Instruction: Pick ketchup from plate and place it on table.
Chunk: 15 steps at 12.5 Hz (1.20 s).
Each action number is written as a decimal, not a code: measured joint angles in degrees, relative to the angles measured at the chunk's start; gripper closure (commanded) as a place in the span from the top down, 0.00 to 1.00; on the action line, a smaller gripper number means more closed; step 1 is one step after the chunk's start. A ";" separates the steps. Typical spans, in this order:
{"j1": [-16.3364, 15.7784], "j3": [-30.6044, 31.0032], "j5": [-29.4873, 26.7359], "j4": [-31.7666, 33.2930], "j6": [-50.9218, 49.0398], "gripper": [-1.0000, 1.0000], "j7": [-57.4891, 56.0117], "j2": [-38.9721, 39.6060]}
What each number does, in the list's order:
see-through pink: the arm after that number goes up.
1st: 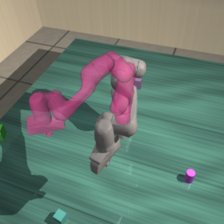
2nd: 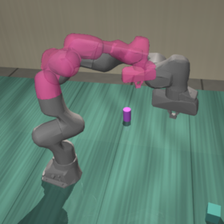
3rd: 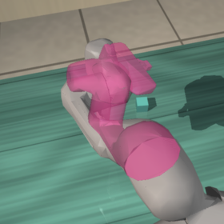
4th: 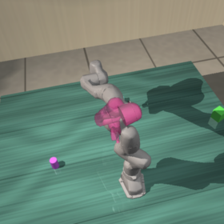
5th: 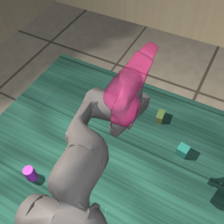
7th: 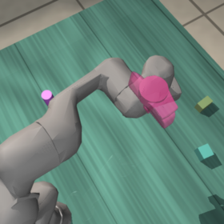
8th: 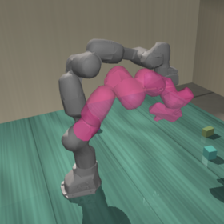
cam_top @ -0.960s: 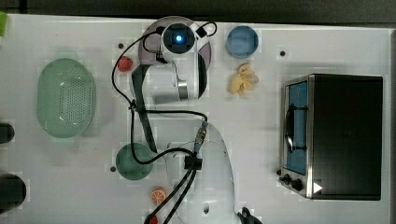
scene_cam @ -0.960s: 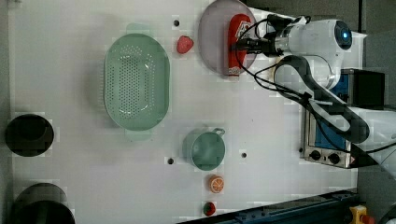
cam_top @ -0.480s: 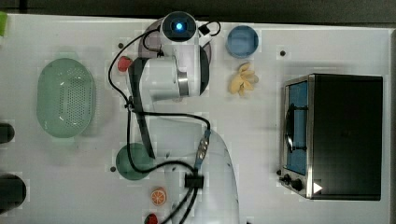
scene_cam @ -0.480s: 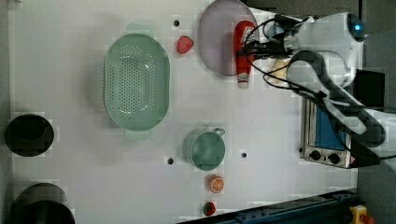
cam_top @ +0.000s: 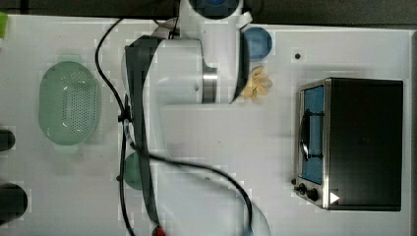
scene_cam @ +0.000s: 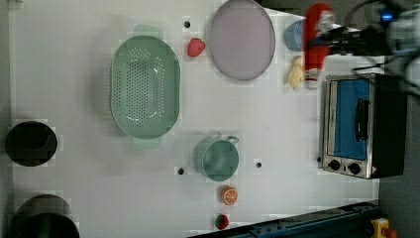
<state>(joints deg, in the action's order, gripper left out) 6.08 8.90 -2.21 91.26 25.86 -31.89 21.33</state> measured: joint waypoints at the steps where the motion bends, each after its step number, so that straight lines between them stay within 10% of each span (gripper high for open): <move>1: 0.77 -0.34 -1.30 -0.34 -1.54 0.58 0.08 -2.76; 6: 2.55 -4.63 -1.77 2.63 -7.86 0.58 0.92 -12.69; 15: 4.41 -5.43 -1.39 32.17 3.15 0.58 8.07 -18.57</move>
<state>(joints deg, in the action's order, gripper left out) 10.49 3.47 -3.59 123.43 29.01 -23.82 2.76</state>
